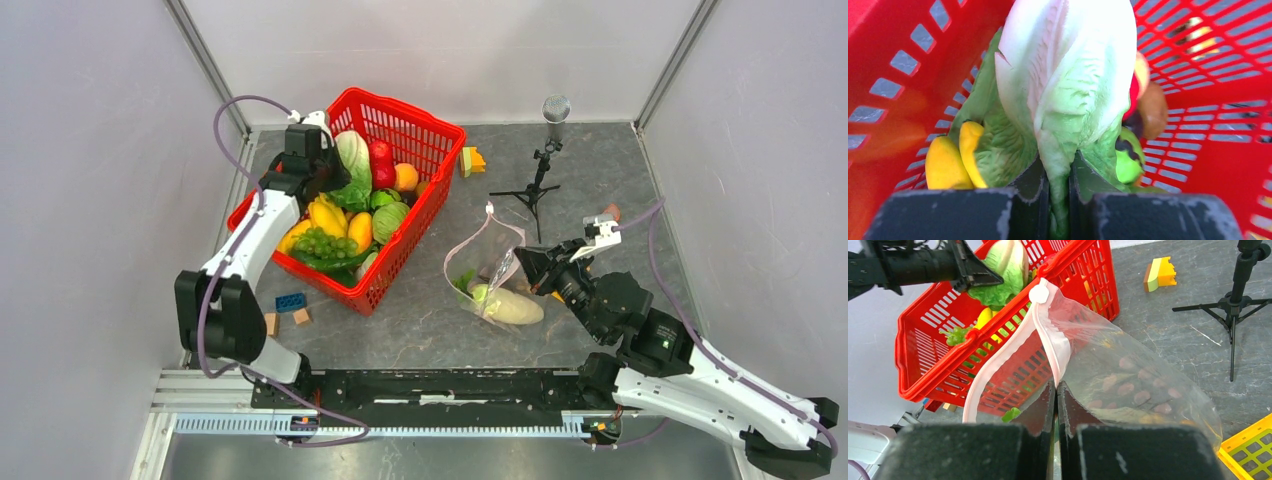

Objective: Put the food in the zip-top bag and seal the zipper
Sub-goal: Pick up the fake vegetable from the bin.

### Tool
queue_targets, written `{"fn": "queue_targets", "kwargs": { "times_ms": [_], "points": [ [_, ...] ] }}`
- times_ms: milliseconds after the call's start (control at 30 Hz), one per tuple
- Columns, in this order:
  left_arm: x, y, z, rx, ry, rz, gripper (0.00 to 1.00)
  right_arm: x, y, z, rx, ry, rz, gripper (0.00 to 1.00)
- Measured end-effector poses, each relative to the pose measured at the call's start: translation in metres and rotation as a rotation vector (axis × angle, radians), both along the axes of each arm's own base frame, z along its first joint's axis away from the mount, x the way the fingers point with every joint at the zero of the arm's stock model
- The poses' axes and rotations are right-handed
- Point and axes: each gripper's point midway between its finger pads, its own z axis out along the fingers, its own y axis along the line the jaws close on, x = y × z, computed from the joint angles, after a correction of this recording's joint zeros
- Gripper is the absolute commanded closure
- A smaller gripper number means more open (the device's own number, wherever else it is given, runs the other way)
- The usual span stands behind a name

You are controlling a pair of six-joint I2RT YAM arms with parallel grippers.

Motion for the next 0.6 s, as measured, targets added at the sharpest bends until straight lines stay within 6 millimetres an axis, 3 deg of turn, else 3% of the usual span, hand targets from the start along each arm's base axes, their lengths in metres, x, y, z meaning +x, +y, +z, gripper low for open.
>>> {"fn": "queue_targets", "kwargs": {
  "times_ms": [200, 400, 600],
  "points": [
    [-0.022, -0.01, 0.049, -0.051, -0.092, -0.062, 0.98, 0.0, 0.0, 0.0, 0.006, -0.004, 0.0, 0.95],
    [-0.048, -0.02, 0.083, -0.073, -0.137, -0.165, 0.98, -0.001, -0.001, 0.0, 0.012, -0.007, 0.0, 0.95],
    [-0.084, -0.052, 0.126, -0.173, -0.177, -0.386, 0.98, 0.0, 0.0, 0.001, 0.016, -0.016, 0.002, 0.95]
  ]
}}
